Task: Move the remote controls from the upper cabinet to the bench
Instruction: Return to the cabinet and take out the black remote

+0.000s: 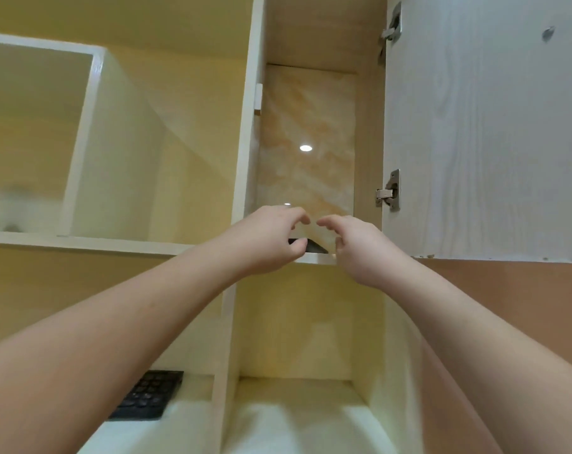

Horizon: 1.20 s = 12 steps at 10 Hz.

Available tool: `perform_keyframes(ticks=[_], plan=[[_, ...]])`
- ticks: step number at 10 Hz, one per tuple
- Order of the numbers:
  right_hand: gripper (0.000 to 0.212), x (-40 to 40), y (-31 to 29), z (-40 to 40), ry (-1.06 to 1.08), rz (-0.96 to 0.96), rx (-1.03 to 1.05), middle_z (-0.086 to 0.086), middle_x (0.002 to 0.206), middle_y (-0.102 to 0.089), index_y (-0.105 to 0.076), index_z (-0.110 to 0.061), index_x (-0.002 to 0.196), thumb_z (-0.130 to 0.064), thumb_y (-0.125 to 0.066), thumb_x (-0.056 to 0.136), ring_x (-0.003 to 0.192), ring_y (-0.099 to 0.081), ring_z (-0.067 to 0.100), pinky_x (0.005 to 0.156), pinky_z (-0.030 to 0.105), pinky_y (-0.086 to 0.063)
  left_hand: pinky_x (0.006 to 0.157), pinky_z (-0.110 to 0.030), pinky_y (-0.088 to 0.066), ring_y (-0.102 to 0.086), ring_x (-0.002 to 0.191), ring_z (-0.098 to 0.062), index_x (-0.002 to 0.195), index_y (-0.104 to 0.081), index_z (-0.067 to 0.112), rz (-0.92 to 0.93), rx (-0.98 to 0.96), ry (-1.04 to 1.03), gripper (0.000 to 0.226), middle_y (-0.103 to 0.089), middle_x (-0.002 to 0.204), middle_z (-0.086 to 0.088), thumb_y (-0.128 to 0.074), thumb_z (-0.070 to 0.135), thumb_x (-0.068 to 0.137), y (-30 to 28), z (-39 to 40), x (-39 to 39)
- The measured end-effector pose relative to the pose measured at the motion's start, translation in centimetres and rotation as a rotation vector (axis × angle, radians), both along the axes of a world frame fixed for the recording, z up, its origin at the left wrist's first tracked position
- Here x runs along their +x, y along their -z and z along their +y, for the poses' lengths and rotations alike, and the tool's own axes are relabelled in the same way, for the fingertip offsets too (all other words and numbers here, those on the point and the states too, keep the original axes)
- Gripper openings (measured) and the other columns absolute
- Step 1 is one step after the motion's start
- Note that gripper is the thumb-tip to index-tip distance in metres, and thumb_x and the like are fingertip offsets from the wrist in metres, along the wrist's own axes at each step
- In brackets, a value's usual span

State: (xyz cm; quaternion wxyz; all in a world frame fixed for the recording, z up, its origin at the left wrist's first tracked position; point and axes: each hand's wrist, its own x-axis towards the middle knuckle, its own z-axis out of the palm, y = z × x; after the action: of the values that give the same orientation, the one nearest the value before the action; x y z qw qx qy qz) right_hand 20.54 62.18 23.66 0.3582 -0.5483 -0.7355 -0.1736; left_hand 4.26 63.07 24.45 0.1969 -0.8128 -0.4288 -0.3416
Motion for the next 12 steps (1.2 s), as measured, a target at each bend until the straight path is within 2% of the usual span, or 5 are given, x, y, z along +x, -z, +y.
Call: perform_keyframes(ticks=[2,4,6,9,12], plan=[[0.071,0.6,-1.5,2.6,0.049,0.018,-0.036,0.004,0.143,-0.045,-0.035,-0.025,0.144,0.011,-0.035,0.084,0.126,-0.047,0.024,0.093,0.037,-0.049,0.084,-0.027,-0.043,-0.054,0.115,-0.019,0.136,-0.048,0.022,-0.045,-0.038,-0.069,0.043,-0.052,0.136,-0.002,-0.047,0.032,0.095,-1.3,3.5,1.5],[0.069,0.4,-3.1,4.6,0.09,0.091,-0.077,0.005,0.141,-0.049,-0.037,-0.025,0.144,0.011,-0.035,0.085,0.118,-0.054,0.025,0.089,0.035,-0.051,0.084,-0.037,-0.053,-0.061,0.096,-0.021,0.135,-0.049,0.023,-0.082,-0.149,-0.08,0.048,-0.06,0.123,-0.004,-0.048,0.042,0.091,-2.1,5.4,2.8],[0.063,-0.5,-4.5,7.2,0.145,0.076,-0.175,0.009,0.137,-0.05,-0.037,-0.021,0.143,0.005,-0.042,0.087,0.114,-0.056,0.027,0.094,0.037,-0.049,0.069,-0.032,-0.053,-0.061,0.083,-0.024,0.11,-0.06,0.016,-0.11,-0.186,-0.121,0.04,-0.062,0.096,-0.004,-0.055,0.045,0.084,-2.1,7.0,3.8],[0.056,0.7,-6.3,11.4,0.339,-0.006,-0.285,0.012,0.141,-0.048,-0.038,-0.011,0.143,0.006,-0.038,0.09,0.122,-0.052,0.03,0.099,0.036,-0.046,0.069,-0.029,-0.049,-0.058,0.077,-0.022,0.121,-0.057,0.015,-0.186,-0.265,-0.074,0.041,-0.052,0.103,-0.003,-0.064,0.029,0.084,-2.4,7.4,3.5],[0.04,0.8,-5.8,13.2,0.371,0.024,-0.415,0.015,0.137,-0.051,-0.05,-0.003,0.134,-0.004,-0.04,0.095,0.125,-0.05,0.031,0.101,0.035,-0.041,0.084,-0.026,-0.049,-0.059,0.104,-0.018,0.139,-0.044,0.02,-0.317,-0.095,0.055,0.053,-0.053,0.131,-0.003,-0.061,0.026,0.089,-1.7,8.4,2.8]])
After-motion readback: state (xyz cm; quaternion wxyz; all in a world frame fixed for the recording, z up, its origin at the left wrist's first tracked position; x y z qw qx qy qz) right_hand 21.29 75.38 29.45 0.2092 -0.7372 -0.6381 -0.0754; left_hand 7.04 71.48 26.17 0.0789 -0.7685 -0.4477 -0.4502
